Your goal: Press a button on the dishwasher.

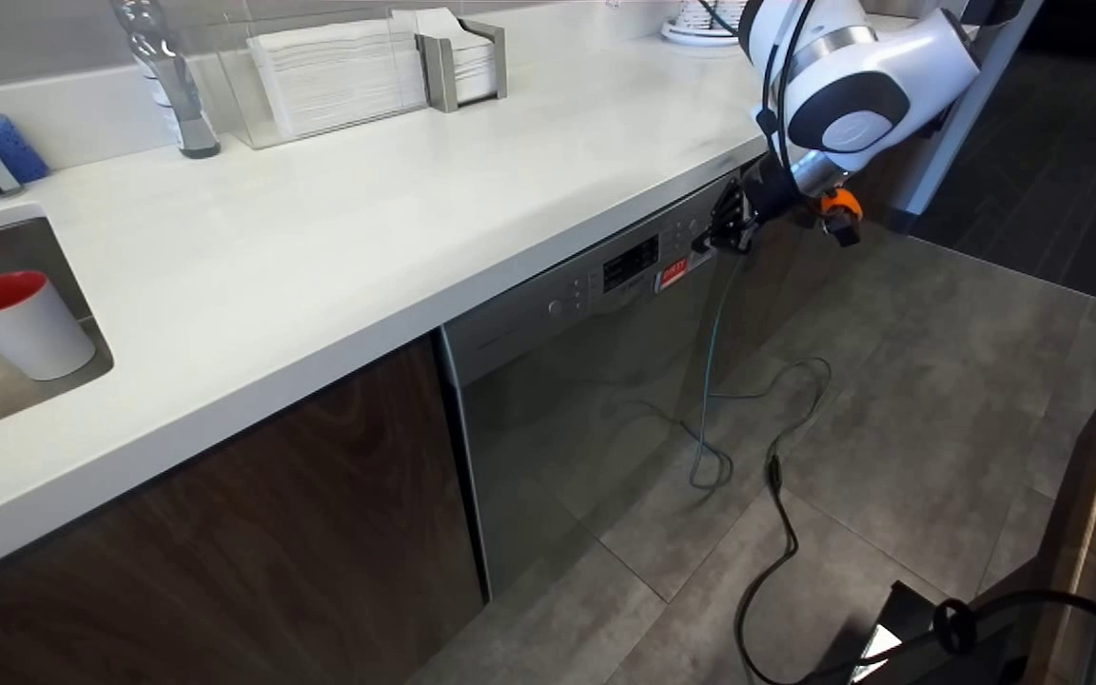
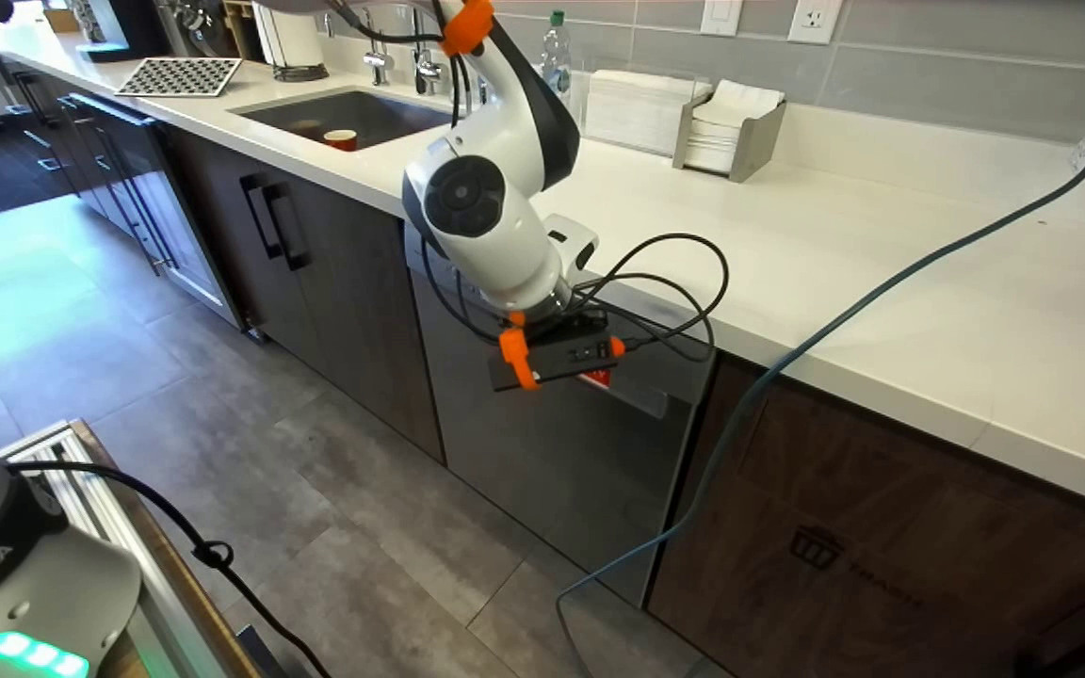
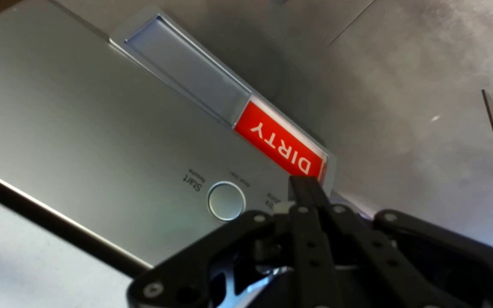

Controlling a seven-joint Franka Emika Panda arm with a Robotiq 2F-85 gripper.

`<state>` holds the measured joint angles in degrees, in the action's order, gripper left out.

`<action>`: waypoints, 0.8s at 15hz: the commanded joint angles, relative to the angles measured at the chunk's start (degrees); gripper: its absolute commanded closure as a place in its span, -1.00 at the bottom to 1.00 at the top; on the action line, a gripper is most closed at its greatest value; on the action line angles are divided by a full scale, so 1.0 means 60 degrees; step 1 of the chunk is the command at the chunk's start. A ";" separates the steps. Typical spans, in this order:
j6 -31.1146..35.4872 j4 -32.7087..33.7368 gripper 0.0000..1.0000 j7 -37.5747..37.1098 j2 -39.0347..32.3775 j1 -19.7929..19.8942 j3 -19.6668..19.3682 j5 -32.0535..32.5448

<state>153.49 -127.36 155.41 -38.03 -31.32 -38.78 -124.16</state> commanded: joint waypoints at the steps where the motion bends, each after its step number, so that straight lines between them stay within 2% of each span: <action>1: -0.0502 -0.0174 1.00 0.0466 -0.0271 -0.0576 -0.0604 -0.0665; 5: -0.0801 -0.0318 1.00 0.0467 -0.0381 -0.0924 -0.1005 -0.0821; 12: -0.1200 -0.0557 1.00 0.0466 -0.0356 -0.1169 -0.1242 -0.0925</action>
<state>148.05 -129.64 155.41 -39.84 -36.37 -44.39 -127.31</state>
